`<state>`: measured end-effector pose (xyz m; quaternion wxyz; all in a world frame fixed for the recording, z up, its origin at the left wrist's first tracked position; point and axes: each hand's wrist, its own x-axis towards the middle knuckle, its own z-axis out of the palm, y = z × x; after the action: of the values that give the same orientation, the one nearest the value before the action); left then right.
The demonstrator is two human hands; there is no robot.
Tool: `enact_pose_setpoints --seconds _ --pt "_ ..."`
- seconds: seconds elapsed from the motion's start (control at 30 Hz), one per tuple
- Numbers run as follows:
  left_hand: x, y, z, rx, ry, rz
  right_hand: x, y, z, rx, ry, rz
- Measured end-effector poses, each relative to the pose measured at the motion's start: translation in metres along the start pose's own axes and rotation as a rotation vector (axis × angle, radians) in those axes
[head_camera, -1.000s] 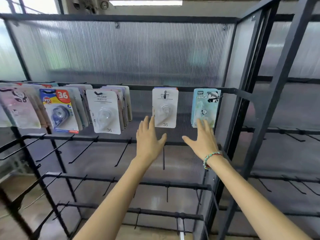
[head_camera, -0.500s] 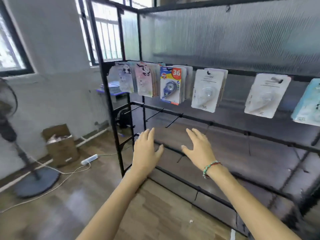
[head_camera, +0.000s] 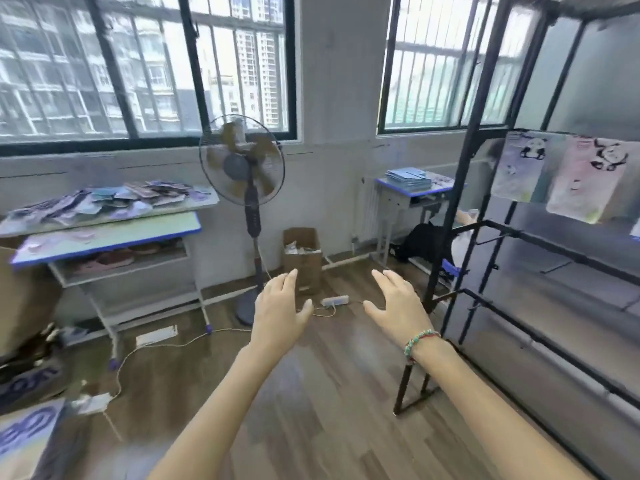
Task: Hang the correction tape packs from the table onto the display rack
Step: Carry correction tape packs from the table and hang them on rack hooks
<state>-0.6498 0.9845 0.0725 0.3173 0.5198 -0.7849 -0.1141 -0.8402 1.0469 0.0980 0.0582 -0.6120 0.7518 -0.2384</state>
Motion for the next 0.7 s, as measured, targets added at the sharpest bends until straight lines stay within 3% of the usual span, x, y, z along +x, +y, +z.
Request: enact_pose_setpoints --seconds 0.3,0.7 --pt "0.03 -0.152 -0.062 0.065 0.144 -0.299 0.11 -0.128 0.104 0.021 -0.186 -0.265" --pt "0.168 -0.308 -0.116 0.175 0.276 -0.505 0.312 -0.267 0.205 0.016 -0.242 -0.52"
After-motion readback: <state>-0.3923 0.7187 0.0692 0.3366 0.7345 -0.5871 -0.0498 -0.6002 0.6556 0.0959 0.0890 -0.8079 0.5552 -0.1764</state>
